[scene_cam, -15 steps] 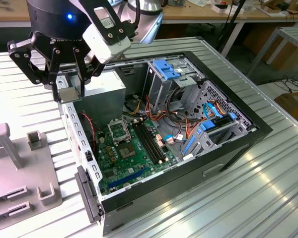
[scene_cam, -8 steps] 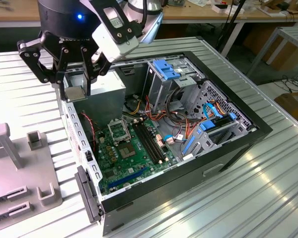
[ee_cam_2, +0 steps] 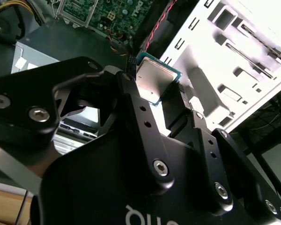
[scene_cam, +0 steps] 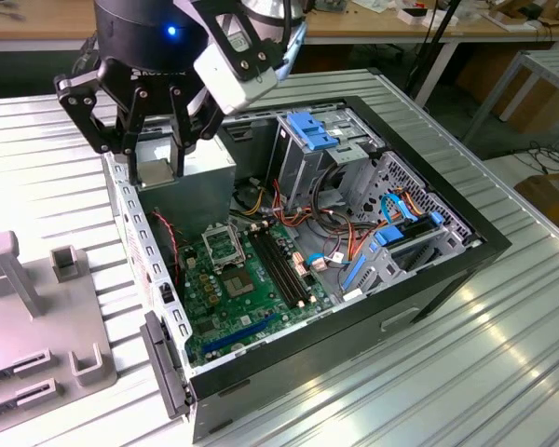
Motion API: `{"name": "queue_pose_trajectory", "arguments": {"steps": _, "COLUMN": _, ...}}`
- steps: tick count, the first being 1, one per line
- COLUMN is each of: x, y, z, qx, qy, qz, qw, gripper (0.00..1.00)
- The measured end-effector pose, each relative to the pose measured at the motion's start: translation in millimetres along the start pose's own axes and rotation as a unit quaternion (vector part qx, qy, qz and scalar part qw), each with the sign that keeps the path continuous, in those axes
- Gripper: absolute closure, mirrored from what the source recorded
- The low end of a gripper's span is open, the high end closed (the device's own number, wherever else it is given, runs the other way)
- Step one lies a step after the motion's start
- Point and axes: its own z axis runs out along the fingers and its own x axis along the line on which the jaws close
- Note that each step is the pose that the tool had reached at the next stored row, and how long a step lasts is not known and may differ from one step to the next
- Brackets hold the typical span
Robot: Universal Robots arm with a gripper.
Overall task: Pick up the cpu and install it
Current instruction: 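Pick up the cpu and move it towards the insertion slot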
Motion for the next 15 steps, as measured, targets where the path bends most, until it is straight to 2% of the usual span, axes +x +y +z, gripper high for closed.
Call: {"name": "queue_pose_trajectory", "arguments": {"steps": 15, "x": -24.8, "y": -0.4, "z": -0.9, "qx": 0.0000, "qy": 0.0000, "qz": 0.000, "qw": 1.00000, "gripper": 0.53}}
